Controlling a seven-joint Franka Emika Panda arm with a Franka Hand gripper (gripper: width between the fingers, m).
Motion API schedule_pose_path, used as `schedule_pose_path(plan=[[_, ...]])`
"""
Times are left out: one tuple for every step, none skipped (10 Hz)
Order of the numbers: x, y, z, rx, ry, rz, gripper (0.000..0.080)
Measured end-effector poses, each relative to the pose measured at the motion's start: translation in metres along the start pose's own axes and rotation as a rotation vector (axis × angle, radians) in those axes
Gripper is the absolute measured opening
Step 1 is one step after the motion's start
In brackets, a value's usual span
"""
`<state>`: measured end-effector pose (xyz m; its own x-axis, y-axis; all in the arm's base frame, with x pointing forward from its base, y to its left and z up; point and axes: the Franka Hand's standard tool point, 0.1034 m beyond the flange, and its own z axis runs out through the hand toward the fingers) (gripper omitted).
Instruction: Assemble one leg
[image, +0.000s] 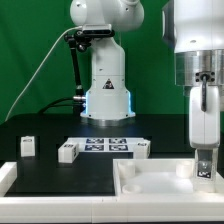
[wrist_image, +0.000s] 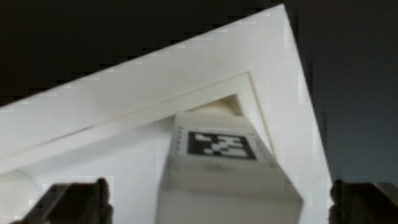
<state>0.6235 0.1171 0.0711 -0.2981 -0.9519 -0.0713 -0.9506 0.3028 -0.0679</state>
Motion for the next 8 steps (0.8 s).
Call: schedule_pose_path(plan=[[0.0011, -0.0008, -0.0002, 0.0, 0.002, -0.13, 0.0644], [0.0011, 0.0004, -0.0008, -0.019, 0.0, -0.267, 0.0644], [0.0011, -0.0004, -0.0012, -0.017, -0.001, -0.388, 0.0648], [0.0015, -0.0004, -0.0011, -0.018, 0.005, -0.511, 0.0648], [0.0021, -0.0007, -0.0012, -0.018, 0.009, -0.62, 0.0648], [0.0024, -0.0008, -0.0012, -0.02, 0.016, -0.703, 0.0648], [0.002, -0.0005, -0.0011, -0.021, 0.018, -0.772, 0.0648], [0.002, -0.0003, -0.001, -0.024, 0.025, -0.88, 0.0648]])
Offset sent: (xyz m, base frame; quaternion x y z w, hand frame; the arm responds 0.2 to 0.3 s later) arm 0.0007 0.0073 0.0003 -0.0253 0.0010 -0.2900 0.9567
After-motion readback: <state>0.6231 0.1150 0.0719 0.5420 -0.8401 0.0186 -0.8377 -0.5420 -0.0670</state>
